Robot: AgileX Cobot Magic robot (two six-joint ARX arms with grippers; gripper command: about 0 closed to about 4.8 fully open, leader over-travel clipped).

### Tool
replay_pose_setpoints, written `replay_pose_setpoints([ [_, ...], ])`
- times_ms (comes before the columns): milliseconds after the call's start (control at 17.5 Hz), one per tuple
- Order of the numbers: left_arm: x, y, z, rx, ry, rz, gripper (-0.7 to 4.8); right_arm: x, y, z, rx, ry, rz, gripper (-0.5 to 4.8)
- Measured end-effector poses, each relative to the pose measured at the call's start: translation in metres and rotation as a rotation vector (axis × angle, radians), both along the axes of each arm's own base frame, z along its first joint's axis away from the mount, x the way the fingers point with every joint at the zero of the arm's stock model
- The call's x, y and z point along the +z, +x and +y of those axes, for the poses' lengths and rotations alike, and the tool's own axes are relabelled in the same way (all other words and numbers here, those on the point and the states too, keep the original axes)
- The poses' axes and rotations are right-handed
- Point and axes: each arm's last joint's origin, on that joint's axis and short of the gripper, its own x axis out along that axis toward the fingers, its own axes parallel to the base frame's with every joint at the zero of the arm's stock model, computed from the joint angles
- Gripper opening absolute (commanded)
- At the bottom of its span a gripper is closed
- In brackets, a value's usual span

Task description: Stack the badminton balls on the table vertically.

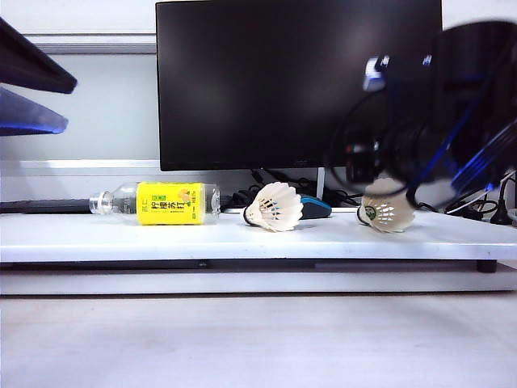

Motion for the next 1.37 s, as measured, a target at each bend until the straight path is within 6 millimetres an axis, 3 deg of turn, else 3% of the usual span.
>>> replay_pose_setpoints([
  [114, 0.0, 0.0, 0.0, 0.0, 0.0, 0.0, 1.92, 0.02, -0.005, -0.003, -0.005, 0.011, -0.064, 2.51],
  [172, 0.0, 0.0, 0.0, 0.0, 0.0, 0.0, 1.92, 0.036, -0.009, -0.005, -0.008, 0.033, -0.114, 3.02],
  [286, 0.0, 0.0, 0.0, 0.016, 0.006, -0.001, 1.92, 0.077, -0.022, -0.014, -0.034, 0.123, -0.106, 3.38],
  [343, -0.001, 0.001, 0.001, 0.034, 0.014, 0.0, 1.92, 0.102, -0.022, -0.02, -0.026, 0.161, -0.031, 3.37],
  [400, -0.001, 0.001, 0.001, 0.043, 0.019, 0.001, 1.92, 0.155, -0.013, -0.033, 0.016, 0.207, 0.008, 3.37],
  [458, -0.001, 0.001, 0.001, 0.044, 0.019, 0.001, 1.92, 0.187, -0.009, -0.04, 0.042, 0.199, 0.047, 3.35],
  [686, -0.001, 0.001, 0.001, 0.049, 0.021, -0.001, 1.92, 0.276, 0.009, -0.048, 0.185, 0.13, 0.667, 3.35],
  [744, -0.001, 0.001, 0.001, 0.049, 0.02, 0.0, 1.92, 0.285, 0.018, -0.044, 0.191, 0.126, 0.706, 3.35],
  [858, -0.001, 0.001, 0.001, 0.054, 0.022, -0.001, 1.92, 0.27, 0.046, -0.034, 0.211, 0.108, 0.9, 3.38],
  [972, -0.001, 0.001, 0.001, 0.058, 0.024, -0.002, 1.92, 0.234, 0.075, -0.024, 0.259, 0.108, 1.086, 3.39],
  [1087, -0.001, 0.001, 0.001, 0.058, 0.025, -0.001, 1.92, 0.209, 0.088, -0.019, 0.271, 0.108, 1.187, 3.4],
  [1201, -0.001, 0.001, 0.001, 0.058, 0.025, -0.001, 1.92, 0.179, 0.104, -0.015, 0.25, 0.097, 1.294, 3.87],
  [1373, -0.001, 0.001, 0.001, 0.063, 0.018, 0.012, 1.92, 0.166, 0.109, -0.013, 0.24, 0.091, 1.344, 4.02],
])
